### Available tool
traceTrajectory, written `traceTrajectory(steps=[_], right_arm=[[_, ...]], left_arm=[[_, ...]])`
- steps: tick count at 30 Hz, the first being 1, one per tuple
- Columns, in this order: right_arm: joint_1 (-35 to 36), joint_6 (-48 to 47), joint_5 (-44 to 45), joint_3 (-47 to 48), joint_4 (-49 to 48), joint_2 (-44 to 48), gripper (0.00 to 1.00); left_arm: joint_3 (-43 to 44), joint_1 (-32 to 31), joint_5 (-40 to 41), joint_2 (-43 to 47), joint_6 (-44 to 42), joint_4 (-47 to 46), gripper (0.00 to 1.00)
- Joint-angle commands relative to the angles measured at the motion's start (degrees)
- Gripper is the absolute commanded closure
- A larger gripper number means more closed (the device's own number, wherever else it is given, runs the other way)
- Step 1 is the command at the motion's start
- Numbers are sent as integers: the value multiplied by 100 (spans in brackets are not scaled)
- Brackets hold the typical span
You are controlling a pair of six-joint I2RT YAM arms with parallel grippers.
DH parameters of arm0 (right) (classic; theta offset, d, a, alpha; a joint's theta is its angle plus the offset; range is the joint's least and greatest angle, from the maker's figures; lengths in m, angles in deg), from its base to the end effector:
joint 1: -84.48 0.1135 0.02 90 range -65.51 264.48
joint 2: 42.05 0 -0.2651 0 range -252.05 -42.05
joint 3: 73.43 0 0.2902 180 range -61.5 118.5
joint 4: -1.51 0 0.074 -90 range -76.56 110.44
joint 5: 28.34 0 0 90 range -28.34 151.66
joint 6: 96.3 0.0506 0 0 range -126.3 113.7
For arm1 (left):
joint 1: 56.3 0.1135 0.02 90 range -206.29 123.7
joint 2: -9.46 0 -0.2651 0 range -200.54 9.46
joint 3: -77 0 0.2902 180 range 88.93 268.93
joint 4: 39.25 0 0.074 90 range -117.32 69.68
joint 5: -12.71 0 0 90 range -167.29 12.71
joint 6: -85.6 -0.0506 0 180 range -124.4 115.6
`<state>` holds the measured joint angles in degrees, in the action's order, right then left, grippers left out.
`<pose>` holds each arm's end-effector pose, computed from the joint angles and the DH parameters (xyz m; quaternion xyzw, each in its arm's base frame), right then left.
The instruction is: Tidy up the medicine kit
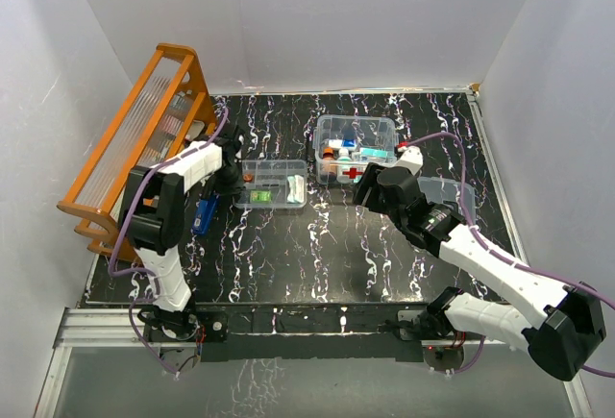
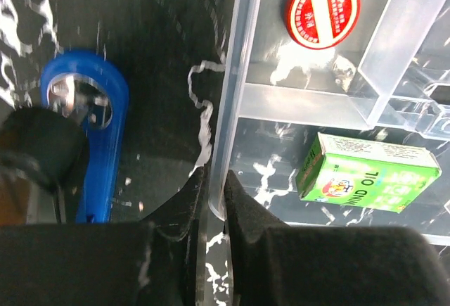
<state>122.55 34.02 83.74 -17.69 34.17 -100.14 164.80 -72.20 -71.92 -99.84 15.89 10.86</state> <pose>0.2234 0.1508 0.2573 0.1055 0.8687 0.1547 0.4585 0.4022 -0.1096 0.1393 -0.0452 0.9851 -0.0056 0.1661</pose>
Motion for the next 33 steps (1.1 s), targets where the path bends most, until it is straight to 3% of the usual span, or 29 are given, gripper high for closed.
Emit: traceTrajectory(steps=[1, 14, 17, 21, 27, 33], right_arm=[[-30, -272, -287, 164, -479, -54, 39], [115, -1953, -2737, 784, -1221, -1286, 40], [423, -2412, -3065, 864, -1448, -1632, 41], [991, -2929, -2874, 1161, -1385, -2272, 42], [1124, -3352, -2978, 1223, -2035, -2904, 46], [1123, -3987, -3308, 1424, -2416, -3563, 48]], left_arm=[[-549, -119, -191, 848, 3, 226, 99], [-1860, -1080, -209, 1859, 666, 131, 96], [-2031, -1138, -354, 2022, 715, 5, 85], [-2023, -1134, -203, 2194, 680, 5, 66], [-1826, -1127, 470, 2640, 883, 115, 57], [-1886, -1012, 1334, 3672, 1353, -113, 54]])
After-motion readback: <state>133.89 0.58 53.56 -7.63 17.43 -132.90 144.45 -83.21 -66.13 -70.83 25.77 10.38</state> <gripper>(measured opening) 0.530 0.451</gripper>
